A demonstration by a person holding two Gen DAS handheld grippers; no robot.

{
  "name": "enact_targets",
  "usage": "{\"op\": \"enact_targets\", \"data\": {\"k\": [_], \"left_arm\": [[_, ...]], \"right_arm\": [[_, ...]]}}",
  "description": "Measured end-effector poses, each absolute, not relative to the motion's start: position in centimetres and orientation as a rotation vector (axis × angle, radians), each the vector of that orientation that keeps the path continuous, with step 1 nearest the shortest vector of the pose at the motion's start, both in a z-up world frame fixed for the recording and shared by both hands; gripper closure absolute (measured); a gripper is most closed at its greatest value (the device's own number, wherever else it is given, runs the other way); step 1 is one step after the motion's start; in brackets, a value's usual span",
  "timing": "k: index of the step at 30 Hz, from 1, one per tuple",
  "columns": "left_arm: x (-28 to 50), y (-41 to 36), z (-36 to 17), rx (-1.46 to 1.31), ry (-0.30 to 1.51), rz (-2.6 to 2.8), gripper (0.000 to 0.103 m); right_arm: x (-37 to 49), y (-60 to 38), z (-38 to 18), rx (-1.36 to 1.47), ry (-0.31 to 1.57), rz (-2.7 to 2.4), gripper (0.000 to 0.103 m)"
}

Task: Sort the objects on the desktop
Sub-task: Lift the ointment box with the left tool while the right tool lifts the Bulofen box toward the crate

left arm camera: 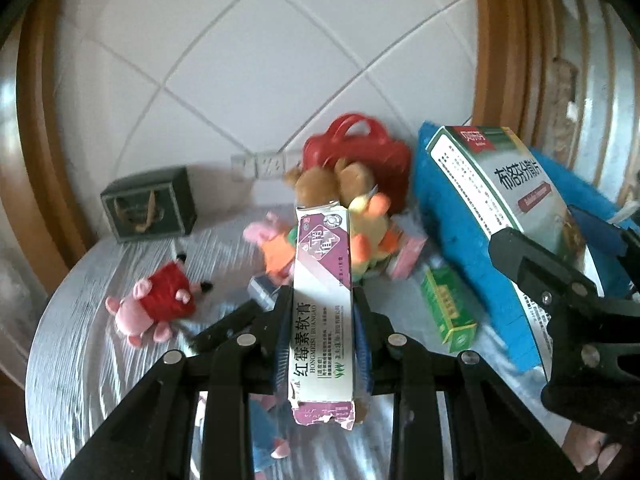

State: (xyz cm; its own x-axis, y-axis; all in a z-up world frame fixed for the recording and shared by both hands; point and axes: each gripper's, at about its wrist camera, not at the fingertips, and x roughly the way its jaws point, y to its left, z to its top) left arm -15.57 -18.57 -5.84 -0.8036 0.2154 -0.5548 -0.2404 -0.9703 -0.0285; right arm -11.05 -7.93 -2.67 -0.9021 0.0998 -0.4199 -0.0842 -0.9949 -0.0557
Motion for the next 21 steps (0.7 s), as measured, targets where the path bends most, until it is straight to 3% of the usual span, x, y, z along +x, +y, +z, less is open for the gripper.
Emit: {"op": "enact_targets", "data": {"k": [10,21], "left_arm": [[-13.0,-11.5,-1.2,-0.635,0.078,2.758,0.076],[-11.6,4.6,2.4,-0.520,0.032,2.734,0.076]], "right_arm": [[-6.0,-3.6,3.0,-0.391,-0.062,2.934,0.013],[-1.6,12.4,6.9,-0.238,-0.054,2.852,0.014]]}}
